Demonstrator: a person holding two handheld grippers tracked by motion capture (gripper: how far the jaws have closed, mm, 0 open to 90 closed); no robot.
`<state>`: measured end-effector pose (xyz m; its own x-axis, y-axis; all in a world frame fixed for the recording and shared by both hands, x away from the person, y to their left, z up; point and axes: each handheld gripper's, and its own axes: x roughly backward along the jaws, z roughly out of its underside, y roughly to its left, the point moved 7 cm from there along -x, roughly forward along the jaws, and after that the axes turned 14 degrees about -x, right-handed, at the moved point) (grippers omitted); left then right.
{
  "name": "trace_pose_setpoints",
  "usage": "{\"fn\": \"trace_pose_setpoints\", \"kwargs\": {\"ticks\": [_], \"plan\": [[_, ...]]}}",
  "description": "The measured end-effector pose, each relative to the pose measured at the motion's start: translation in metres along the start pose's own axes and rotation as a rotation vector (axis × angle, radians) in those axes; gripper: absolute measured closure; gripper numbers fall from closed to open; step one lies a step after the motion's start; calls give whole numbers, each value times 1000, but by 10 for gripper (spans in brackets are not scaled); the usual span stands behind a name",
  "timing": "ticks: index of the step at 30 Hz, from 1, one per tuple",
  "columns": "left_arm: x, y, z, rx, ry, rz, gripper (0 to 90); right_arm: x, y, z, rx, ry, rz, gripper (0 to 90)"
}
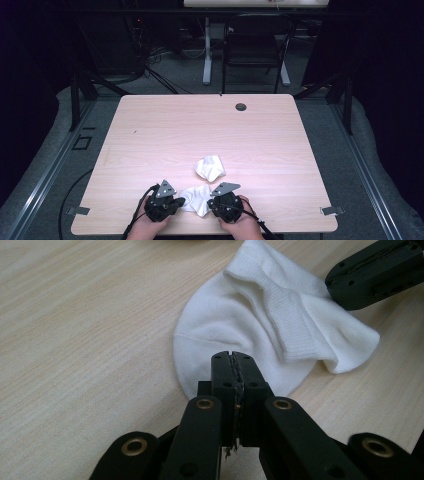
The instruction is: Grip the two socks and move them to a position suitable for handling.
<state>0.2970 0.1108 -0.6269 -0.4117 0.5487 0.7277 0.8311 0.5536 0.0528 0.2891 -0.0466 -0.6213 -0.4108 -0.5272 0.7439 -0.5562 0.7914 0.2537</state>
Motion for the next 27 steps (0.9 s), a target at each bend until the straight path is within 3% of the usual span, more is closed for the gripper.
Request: {"fn": "trace_pose_setpoints", "kwargs": {"ticks": [5, 11, 19, 27], "plan": [[0, 1, 0, -2, 3, 2, 891, 0, 13, -9, 41, -45, -37, 776], [0, 0, 0, -5, 0, 1, 892, -9, 29, -12, 93, -58, -46, 757], [0, 0, 0, -6, 1, 1, 892, -16, 41, -16, 99, -76, -78, 728], [0, 0, 0, -7, 1, 0, 893, -25, 41, -13, 118, -33, -48, 753]]}}
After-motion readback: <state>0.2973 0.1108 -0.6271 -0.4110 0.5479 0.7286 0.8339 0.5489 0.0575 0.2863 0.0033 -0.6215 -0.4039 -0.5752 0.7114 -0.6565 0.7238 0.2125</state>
